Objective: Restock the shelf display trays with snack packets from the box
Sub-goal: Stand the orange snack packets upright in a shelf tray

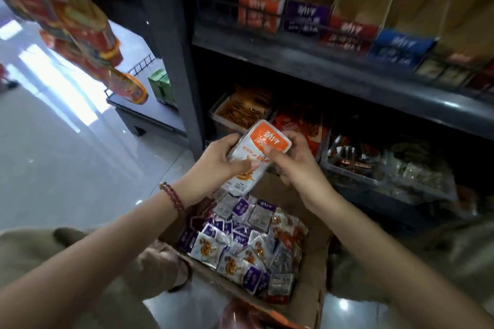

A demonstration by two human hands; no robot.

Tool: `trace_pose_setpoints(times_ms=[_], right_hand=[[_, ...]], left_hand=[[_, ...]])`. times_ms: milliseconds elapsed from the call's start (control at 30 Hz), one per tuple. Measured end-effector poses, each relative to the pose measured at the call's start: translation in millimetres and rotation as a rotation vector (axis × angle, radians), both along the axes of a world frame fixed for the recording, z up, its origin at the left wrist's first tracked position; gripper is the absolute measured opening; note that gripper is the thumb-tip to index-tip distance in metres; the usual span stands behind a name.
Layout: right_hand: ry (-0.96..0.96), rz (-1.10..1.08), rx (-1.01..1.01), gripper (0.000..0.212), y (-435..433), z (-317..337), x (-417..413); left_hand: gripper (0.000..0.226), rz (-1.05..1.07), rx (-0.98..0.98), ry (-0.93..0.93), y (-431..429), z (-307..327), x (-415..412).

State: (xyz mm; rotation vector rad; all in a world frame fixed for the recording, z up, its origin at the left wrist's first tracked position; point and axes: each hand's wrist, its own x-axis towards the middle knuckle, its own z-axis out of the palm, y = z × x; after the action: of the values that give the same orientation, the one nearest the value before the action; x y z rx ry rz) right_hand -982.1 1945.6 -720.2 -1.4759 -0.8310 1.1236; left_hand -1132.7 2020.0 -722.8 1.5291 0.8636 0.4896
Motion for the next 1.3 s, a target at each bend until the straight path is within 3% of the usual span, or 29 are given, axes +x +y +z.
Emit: trace_pose_setpoints(times_ms=[133,233,333,467,633,1033,1300], right_hand=[[-0.144,0.096,0.196,0.014,24,64,18],[-0.365,0.058,0.357,0.018,41,105,31],[-0.385,-0.062,0.543,0.024,58,137,38],[-0.28,-0.219,0.737,0.024,87,159,45],[-0.227,-0.244,0.808,0.022,121,161,47],[-0.167,-0.225,0.828,0.019,149,134,48],[-0.51,-0.225,0.847,0.033,151,127,52]], left_hand=[[0.025,-0.009,0.219,-0.111,28,51,26],[0.038,0.058,0.398,-0.202,46,77,40],[0.028,0.139,0.536,-0.28,65,91,49],[0.056,0.206,0.963,0.064,107,88,55],[0.053,0.233,1.185,0.294,134,90,67],[0.051,0.258,1.403,0.412,153,82,75],[0.044,0.296,1.449,0.413,155,85,77]])
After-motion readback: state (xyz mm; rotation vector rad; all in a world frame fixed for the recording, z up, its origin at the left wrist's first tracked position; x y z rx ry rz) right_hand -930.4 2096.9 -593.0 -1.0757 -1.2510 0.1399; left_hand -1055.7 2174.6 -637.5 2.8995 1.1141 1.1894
